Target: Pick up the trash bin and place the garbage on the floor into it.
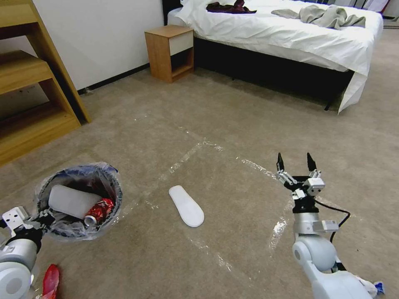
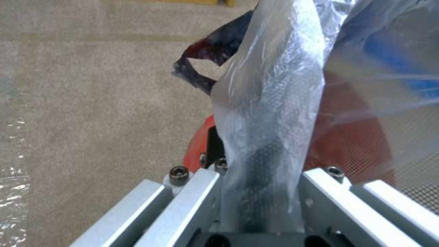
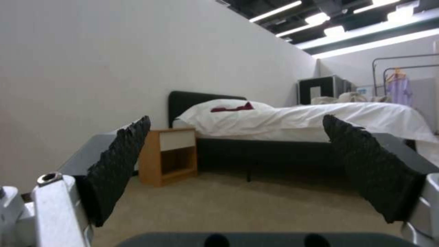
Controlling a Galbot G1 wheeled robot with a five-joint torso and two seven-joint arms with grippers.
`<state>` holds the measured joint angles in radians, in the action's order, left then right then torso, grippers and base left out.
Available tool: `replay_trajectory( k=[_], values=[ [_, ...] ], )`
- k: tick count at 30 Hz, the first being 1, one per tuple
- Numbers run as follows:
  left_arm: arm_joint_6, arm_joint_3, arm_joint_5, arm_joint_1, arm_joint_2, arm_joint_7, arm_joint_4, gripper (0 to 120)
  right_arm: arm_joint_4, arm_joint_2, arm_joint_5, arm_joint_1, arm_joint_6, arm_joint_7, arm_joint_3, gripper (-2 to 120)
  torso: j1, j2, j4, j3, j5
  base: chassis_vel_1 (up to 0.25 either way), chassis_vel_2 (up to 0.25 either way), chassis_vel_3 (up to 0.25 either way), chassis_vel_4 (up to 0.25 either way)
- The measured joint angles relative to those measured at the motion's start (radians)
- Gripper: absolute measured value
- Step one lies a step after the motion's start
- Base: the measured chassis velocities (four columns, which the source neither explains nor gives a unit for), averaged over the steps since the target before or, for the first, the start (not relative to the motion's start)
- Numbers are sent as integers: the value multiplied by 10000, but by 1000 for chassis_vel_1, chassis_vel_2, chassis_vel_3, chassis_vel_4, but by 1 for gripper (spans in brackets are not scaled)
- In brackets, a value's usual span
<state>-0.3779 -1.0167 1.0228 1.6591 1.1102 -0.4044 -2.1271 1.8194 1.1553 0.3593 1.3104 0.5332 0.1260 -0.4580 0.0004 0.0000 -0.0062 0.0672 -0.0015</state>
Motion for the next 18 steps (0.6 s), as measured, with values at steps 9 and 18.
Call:
replay_trajectory(
  k=[9, 18],
  values=[
    [30, 33, -112, -52, 69, 43, 40, 0, 262, -56, -839, 115, -536, 562, -354, 96, 0, 0, -1, 0, 1, 0, 0, 0, 0],
    [26, 2, -36, -52, 90, 24, -71, 0, 591, -40, -904, 175, -901, 639, -286, 96, 0, 0, -1, 0, 1, 0, 0, 0, 0]
  ],
)
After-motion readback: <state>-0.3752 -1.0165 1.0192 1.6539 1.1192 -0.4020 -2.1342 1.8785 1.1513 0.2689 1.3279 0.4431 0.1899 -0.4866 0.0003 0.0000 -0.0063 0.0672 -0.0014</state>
